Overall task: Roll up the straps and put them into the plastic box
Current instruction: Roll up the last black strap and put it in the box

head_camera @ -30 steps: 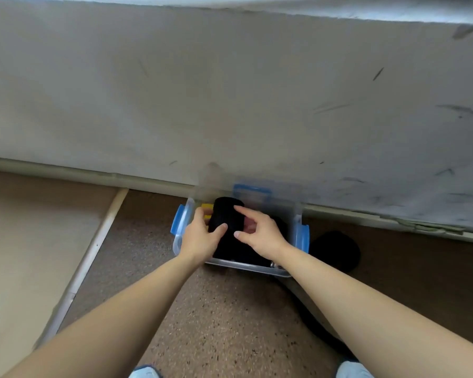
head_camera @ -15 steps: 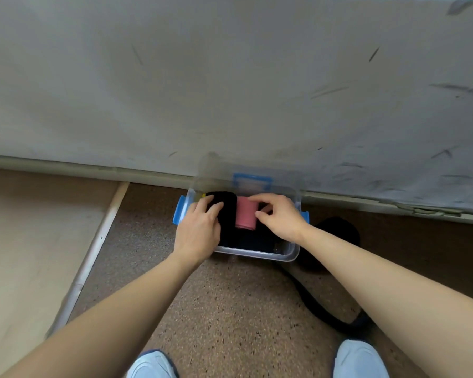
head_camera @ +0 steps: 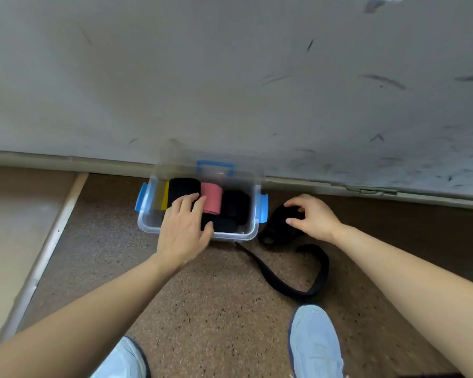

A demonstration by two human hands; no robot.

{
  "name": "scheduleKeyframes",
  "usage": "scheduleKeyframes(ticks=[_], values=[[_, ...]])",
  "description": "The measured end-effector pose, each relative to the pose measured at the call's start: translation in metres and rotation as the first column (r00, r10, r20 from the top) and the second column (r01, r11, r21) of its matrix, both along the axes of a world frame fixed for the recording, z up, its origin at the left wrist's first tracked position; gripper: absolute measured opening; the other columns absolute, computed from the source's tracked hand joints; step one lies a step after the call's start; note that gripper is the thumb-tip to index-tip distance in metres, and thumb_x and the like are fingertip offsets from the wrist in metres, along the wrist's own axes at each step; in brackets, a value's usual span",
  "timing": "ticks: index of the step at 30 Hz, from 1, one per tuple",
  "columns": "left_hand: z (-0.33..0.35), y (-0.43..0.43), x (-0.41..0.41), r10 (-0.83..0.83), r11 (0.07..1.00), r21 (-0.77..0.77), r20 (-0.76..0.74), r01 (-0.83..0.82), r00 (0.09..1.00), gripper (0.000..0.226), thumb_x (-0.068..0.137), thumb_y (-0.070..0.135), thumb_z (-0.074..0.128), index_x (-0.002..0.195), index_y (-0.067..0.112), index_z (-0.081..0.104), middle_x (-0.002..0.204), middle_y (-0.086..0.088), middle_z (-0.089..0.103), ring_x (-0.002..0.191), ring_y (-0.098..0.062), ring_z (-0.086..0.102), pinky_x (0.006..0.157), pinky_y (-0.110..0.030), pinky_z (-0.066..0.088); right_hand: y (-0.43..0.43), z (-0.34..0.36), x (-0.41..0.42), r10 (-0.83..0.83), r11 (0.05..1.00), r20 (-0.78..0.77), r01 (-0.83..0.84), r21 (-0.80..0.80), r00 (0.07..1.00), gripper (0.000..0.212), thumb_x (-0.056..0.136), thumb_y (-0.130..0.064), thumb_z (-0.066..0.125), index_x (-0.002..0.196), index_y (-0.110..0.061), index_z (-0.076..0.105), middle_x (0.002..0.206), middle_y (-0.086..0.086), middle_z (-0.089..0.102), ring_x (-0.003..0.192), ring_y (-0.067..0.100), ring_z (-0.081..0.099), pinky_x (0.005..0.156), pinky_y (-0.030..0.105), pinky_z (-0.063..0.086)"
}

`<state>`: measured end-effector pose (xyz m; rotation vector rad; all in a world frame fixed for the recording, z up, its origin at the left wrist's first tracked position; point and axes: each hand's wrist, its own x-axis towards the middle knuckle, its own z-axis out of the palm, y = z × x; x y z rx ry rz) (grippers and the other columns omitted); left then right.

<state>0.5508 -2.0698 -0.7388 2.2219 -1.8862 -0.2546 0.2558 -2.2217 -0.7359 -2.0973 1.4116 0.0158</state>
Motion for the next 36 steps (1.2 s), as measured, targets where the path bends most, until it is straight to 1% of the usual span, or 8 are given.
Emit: scheduleKeyframes(ticks=[5,11,16,21,24,28,31,36], values=[[-0.004,0.015,-0.064,-0.464,0.879,-0.196,-0.134,0.436,0.875,0.031,0.088,0.02,0.063,0.119,0.013,0.064,0.119,-0.005,0.058,0.105,-0.023,0.053,0.087,-0.037,0.051,0.007,-0.026,-0.022,0.097,0.99,-0.212,-0.071,0.125,0.973,0.082,0.089,-0.027,0.078,0.156,-0.041,0.033,0.168,-0.005,0.017,0.149,0.036,0.024,0.118,0.052,0.035],[-0.046,0.012,-0.128,-0.545,0.8,0.152,-0.221,0.581,0.809,0.054,0.097,0.035,0.059,0.148,0.021,0.046,0.153,-0.002,0.047,0.143,-0.026,0.037,0.115,-0.042,0.039,0.002,-0.043,-0.023,0.081,0.995,-0.236,-0.065,0.072,0.968,0.082,0.087,-0.029,0.08,0.156,-0.036,0.036,0.169,-0.006,0.013,0.147,0.038,0.029,0.117,0.052,0.037],[-0.067,0.014,-0.132,-0.599,0.76,0.321,0.006,0.566,0.801,0.03,0.103,0.04,0.05,0.125,0.025,0.062,0.125,0.001,0.065,0.128,-0.026,0.051,0.11,-0.042,0.035,-0.002,-0.039,-0.033,0.155,0.988,-0.37,-0.141,0.064,0.916,0.05,0.088,-0.032,0.08,0.131,-0.016,0.063,0.158,0.008,0.03,0.133,0.036,0.049,0.107,0.045,0.047],[-0.063,0.031,-0.106,-0.422,0.8,0.341,-0.268,0.495,0.866,0.021,0.105,0.04,0.049,0.11,0.025,0.063,0.11,0.006,0.065,0.106,-0.018,0.062,0.091,-0.036,0.045,0.0,-0.021,-0.035,0.317,0.943,-0.43,-0.331,0.043,0.845,0.023,0.095,-0.035,0.071,0.088,-0.012,0.073,0.118,0.002,0.049,0.101,0.029,0.06,0.078,0.035,0.046],[-0.06,0.046,-0.077,-0.31,0.811,0.402,-0.323,0.426,0.894,0.016,0.105,0.042,0.049,0.106,0.029,0.058,0.106,0.01,0.061,0.103,-0.017,0.062,0.084,-0.036,0.049,0.008,-0.005,-0.027,0.399,0.911,-0.44,-0.402,0.09,0.805,0.024,0.096,-0.033,0.07,0.081,-0.013,0.069,0.127,0.006,0.051,0.088,0.023,0.058,0.073,0.035,0.044],[-0.061,0.068,-0.027,-0.281,0.81,0.488,-0.163,0.325,0.946,0.02,0.103,0.046,0.049,0.111,0.032,0.061,0.112,0.01,0.068,0.101,-0.017,0.064,0.083,-0.038,0.053,0.024,0.002,-0.015,0.488,0.871,-0.449,-0.455,0.188,0.749,0.019,0.09,-0.032,0.077,0.076,-0.022,0.07,0.111,0.0,0.065,0.087,0.018,0.064,0.07,0.03,0.051],[-0.058,0.078,0.003,-0.223,0.815,0.54,-0.042,0.21,0.974,0.021,0.1,0.047,0.052,0.111,0.033,0.063,0.112,0.007,0.071,0.1,-0.019,0.066,0.084,-0.037,0.054,0.033,0.001,-0.007,0.413,0.907,-0.358,-0.344,0.242,0.838,0.015,0.089,-0.029,0.079,0.078,-0.027,0.069,0.089,-0.005,0.069,0.083,0.013,0.065,0.069,0.027,0.052],[-0.052,0.086,0.003,-0.201,0.885,0.428,-0.002,0.183,0.98,0.048,0.083,0.047,0.051,0.125,0.03,0.066,0.122,0.006,0.068,0.117,-0.019,0.058,0.098,-0.038,0.041,0.049,-0.008,0.008,0.4,0.904,-0.282,-0.427,-0.036,0.872,0.014,0.089,-0.029,0.077,0.1,-0.024,0.07,0.104,-0.005,0.062,0.102,0.018,0.059,0.085,0.034,0.054]])
